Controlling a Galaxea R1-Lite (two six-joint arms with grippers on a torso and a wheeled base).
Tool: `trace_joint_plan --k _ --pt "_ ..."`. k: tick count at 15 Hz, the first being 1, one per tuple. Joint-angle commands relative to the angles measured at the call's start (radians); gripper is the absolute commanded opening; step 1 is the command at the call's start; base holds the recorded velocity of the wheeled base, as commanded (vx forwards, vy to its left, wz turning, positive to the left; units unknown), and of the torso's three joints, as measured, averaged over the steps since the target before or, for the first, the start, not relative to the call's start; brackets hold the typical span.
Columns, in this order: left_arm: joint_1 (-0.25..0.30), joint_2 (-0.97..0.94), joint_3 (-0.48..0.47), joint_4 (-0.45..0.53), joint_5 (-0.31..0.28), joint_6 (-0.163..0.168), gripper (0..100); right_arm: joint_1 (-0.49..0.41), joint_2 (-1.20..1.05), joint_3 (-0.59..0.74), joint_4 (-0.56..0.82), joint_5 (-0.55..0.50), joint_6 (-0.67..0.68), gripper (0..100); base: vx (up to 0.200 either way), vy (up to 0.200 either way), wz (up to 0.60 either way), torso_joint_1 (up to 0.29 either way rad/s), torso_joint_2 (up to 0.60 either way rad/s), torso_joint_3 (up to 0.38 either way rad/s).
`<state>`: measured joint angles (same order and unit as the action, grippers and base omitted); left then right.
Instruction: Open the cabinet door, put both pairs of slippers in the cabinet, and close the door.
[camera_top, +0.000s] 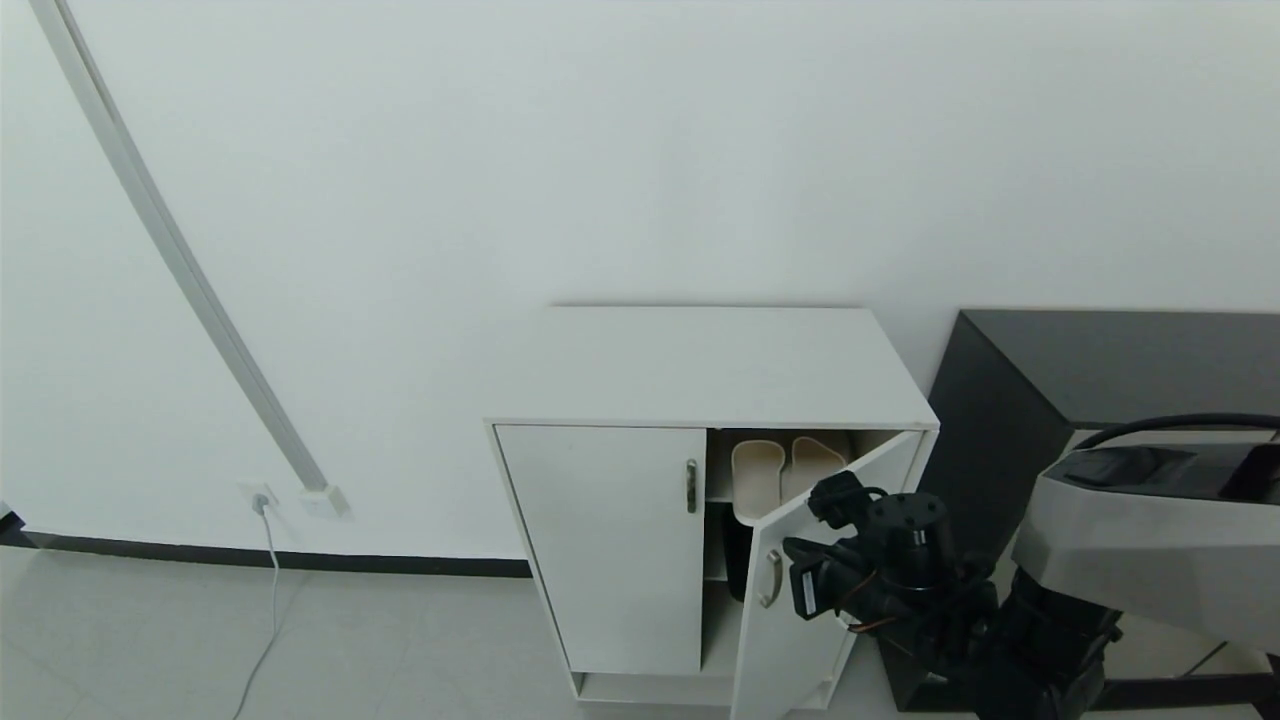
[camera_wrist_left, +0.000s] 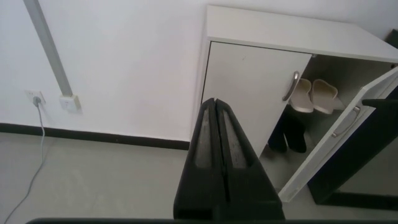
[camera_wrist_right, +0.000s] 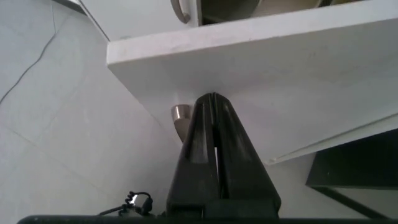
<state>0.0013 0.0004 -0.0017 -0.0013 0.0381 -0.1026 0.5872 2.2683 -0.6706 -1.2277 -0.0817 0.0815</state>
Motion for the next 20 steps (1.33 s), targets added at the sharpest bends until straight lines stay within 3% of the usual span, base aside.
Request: trace_joint_plan --k 1,5,12,20 --pt "0.0 0.001 0.0 0.0 0.0 0.0 0 -0.006 0.031 -0.043 0.019 0.0 0.0 0 0.0 0.0 0.0 0.0 0.0 0.0" --pt "0.0 0.0 0.0 0.0 0.002 0.0 0 -0.024 0.083 -0.141 0.04 -0.006 0.0 0 0.0 0.0 0.0 0.0 0.0 0.0" --pt "0.0 0.001 0.0 0.0 0.0 0.0 0 -0.053 0.139 -0.369 0.214 -0.059 0.004 0 0.0 0.0 0.0 0.0 0.0 0.0" --pt "0.0 0.001 0.0 0.0 0.002 0.0 0 -0.067 0.186 -0.543 0.344 -0.067 0.004 0 0.0 0.0 0.0 0.0 0.0 0.0"
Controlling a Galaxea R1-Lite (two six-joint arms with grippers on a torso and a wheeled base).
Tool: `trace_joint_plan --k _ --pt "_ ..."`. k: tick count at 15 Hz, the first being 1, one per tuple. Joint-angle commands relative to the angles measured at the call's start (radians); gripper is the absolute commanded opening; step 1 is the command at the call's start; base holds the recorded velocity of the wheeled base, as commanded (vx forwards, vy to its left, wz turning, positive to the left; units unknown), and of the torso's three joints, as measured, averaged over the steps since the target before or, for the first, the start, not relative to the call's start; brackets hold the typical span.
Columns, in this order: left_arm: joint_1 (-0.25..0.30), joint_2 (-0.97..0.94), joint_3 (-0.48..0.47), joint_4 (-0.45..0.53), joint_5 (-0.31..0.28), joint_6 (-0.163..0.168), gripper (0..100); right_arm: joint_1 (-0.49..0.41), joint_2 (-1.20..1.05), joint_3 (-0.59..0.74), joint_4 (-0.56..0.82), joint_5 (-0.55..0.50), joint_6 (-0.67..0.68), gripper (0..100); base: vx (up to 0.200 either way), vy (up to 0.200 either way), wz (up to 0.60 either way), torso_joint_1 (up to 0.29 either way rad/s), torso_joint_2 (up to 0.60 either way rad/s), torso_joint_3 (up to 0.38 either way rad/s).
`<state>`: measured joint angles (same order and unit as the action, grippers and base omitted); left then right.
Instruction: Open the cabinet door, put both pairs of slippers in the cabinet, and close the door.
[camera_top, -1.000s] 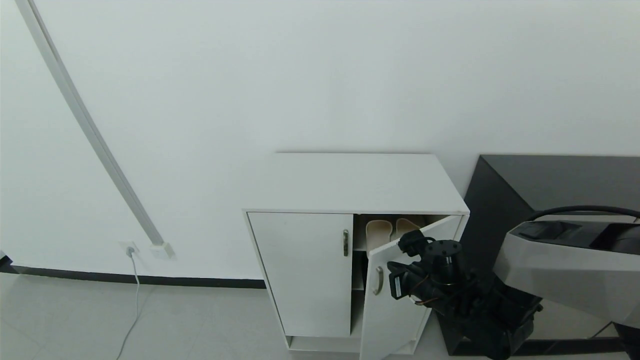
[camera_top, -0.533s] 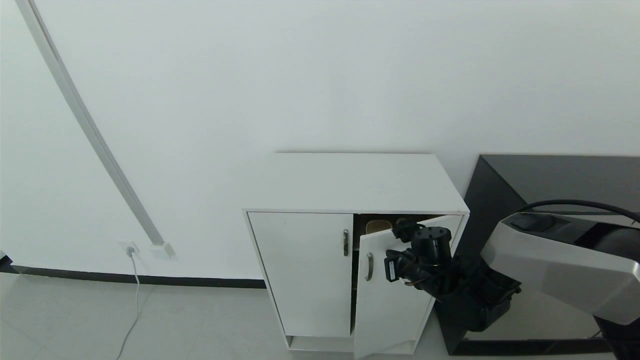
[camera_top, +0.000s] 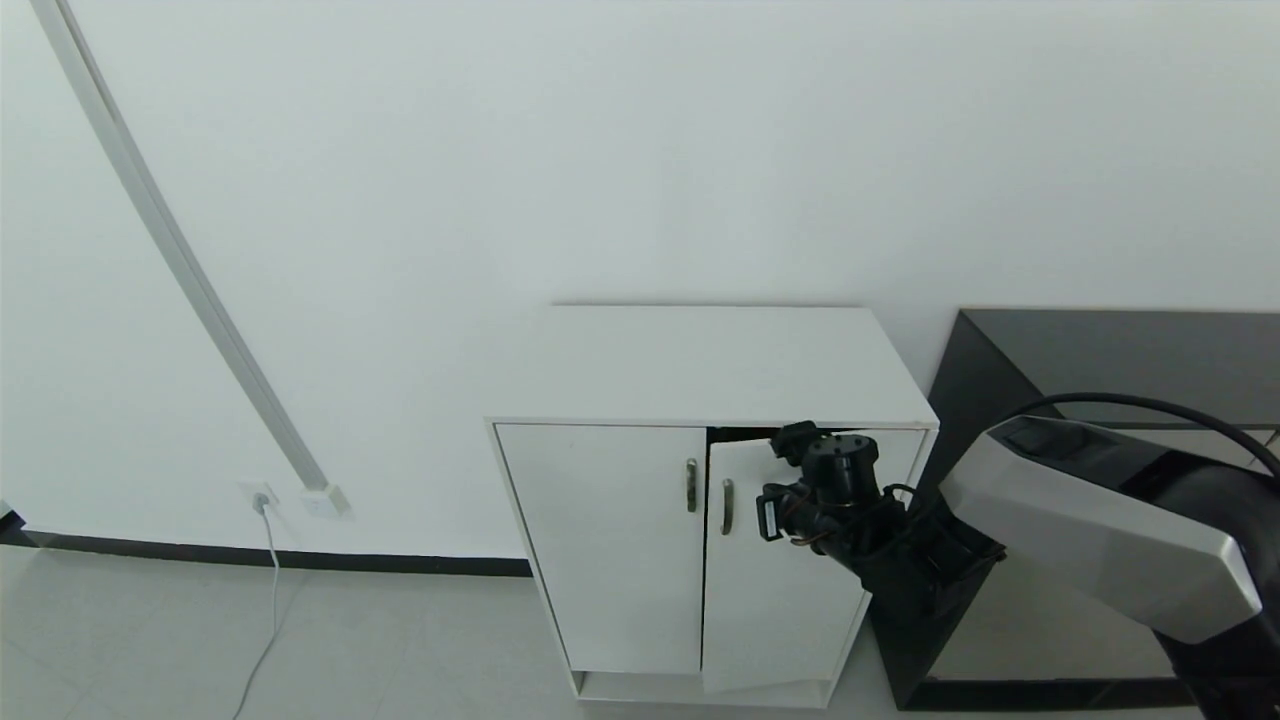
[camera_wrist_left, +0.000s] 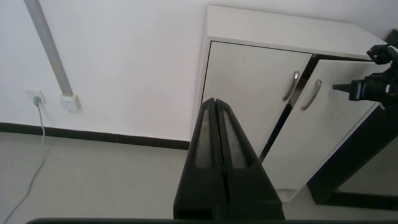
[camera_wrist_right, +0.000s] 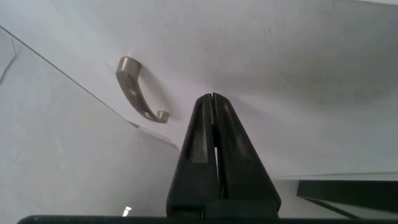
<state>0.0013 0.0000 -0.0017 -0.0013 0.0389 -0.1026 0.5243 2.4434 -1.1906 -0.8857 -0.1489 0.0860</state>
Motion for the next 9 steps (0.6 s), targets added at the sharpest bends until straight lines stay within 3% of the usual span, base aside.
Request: trace_joint_plan --k 1,9 --pt "0.0 0.0 0.0 0.0 0.001 0.0 0 -0.004 0.019 -0.038 0.01 0.0 0.0 0 0.0 0.0 0.0 0.0 0.0 0.0" --pt "0.0 0.0 0.0 0.0 0.001 0.001 0 -0.01 0.026 -0.104 0.07 -0.004 0.0 0 0.0 0.0 0.0 0.0 0.0 0.0"
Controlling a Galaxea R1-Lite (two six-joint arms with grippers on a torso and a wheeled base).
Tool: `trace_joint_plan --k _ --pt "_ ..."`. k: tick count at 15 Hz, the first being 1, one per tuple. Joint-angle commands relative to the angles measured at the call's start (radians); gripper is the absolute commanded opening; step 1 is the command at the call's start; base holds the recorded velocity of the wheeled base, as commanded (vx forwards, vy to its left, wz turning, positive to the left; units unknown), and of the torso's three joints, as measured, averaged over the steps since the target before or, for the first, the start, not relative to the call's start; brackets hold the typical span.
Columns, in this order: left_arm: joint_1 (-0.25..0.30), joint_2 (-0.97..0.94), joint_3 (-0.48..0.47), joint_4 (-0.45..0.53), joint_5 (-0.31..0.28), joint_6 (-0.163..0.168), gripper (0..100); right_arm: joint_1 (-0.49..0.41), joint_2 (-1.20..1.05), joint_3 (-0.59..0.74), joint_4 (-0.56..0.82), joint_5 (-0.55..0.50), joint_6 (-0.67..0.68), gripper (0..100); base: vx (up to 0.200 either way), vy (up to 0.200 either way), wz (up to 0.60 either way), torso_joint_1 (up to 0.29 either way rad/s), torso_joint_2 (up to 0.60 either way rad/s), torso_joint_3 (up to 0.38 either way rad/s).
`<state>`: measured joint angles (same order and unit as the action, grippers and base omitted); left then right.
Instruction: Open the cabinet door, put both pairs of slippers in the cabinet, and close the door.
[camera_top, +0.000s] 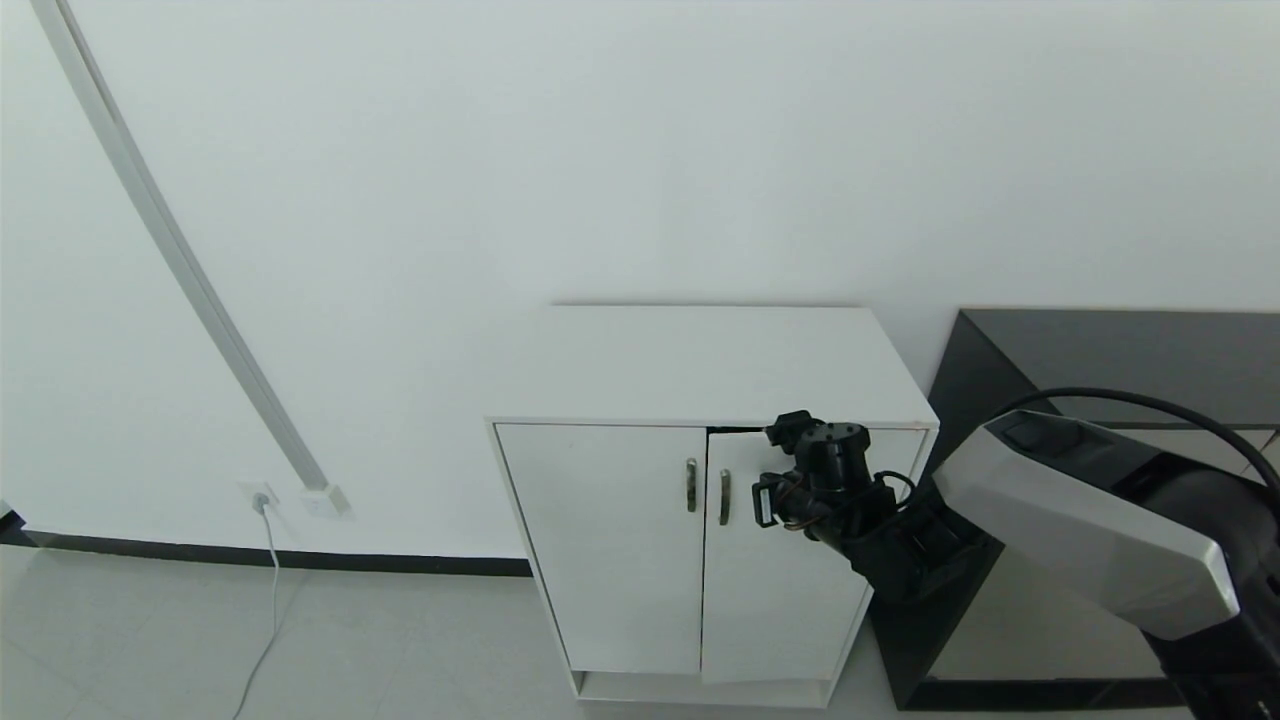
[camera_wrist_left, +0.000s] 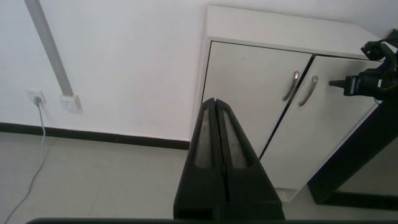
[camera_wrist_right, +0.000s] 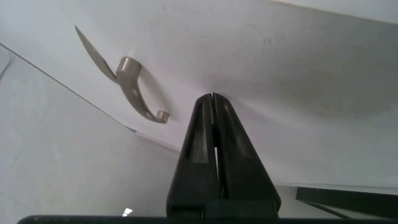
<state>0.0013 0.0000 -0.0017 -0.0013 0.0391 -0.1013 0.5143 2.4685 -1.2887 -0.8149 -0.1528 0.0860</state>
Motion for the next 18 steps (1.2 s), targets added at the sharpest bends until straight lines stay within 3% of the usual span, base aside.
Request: trace_joint_plan --k 1,18 --pt "0.0 0.0 0.0 0.0 0.001 0.0 0 0.0 0.004 -0.012 0.0 -0.001 0.0 0 0.0 0.0 0.0 0.0 0.0 0.0" --pt "0.0 0.0 0.0 0.0 0.001 0.0 0 -0.003 0.035 -0.075 0.028 -0.004 -0.002 0 0.0 0.0 0.0 0.0 0.0 0.0"
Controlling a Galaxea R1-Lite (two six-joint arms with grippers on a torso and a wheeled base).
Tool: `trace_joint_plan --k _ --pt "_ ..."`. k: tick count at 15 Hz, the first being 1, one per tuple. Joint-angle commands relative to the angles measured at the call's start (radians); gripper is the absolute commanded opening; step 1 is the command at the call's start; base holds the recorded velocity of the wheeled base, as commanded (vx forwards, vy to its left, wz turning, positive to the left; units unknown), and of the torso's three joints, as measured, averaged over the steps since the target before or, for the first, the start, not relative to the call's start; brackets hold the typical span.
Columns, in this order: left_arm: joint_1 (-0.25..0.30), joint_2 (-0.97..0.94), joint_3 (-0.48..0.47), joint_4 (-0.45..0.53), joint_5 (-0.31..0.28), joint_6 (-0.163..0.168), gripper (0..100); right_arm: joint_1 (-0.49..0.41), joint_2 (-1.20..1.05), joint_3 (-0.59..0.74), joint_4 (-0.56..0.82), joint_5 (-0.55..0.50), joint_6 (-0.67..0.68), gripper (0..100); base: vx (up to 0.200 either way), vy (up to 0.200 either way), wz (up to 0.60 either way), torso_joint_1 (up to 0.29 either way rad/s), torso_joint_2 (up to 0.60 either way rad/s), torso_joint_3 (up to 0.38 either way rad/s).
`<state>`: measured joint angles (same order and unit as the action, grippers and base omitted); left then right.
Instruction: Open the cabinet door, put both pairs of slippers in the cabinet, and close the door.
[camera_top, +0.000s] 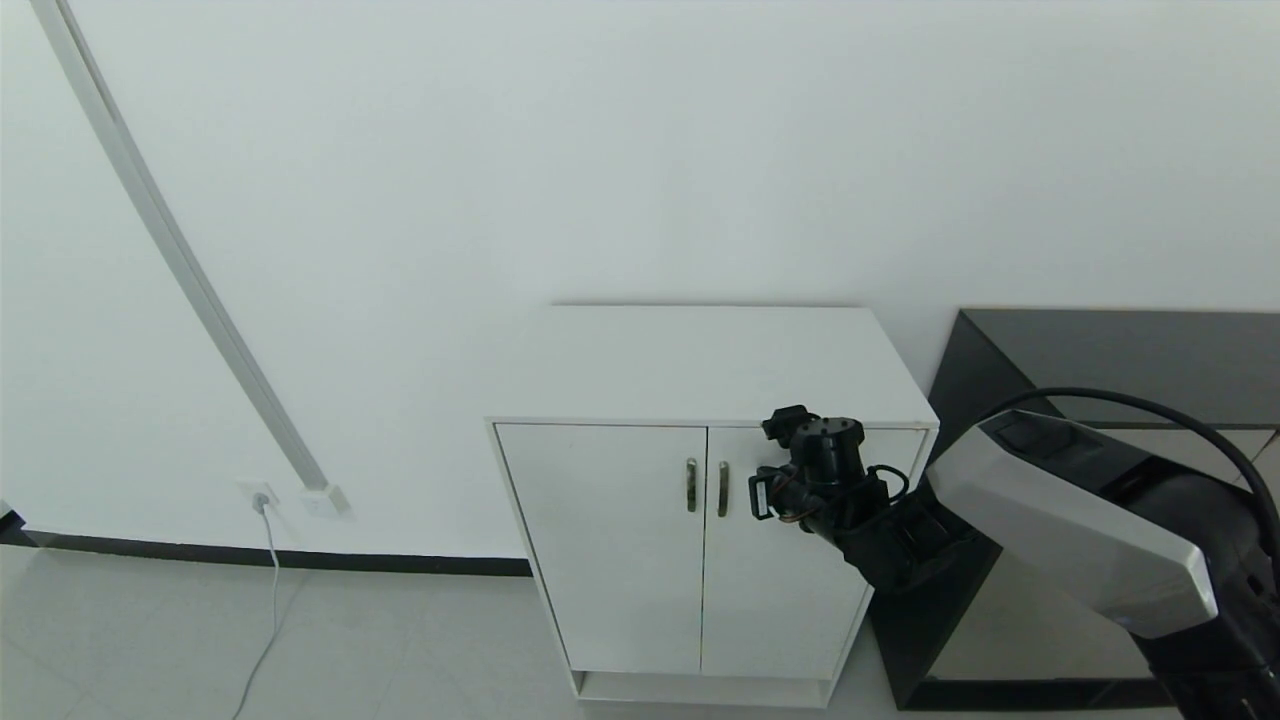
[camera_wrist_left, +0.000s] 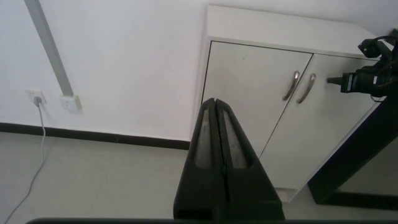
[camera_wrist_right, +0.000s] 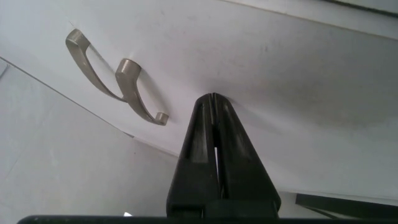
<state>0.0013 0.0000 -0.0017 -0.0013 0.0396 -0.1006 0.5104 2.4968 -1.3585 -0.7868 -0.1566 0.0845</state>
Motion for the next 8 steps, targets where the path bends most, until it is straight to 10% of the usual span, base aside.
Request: trace_joint_plan --k 1,8 --pt "0.0 0.0 0.0 0.0 0.0 -0.001 0 0.0 0.007 -0.005 0.0 0.0 0.0 0 0.0 0.0 0.0 0.0 0.0 0.0" --pt "0.0 0.002 0.0 0.0 0.0 -0.001 0 0.0 0.013 -0.04 0.034 0.0 0.0 0 0.0 0.0 0.0 0.0 0.0 0.0"
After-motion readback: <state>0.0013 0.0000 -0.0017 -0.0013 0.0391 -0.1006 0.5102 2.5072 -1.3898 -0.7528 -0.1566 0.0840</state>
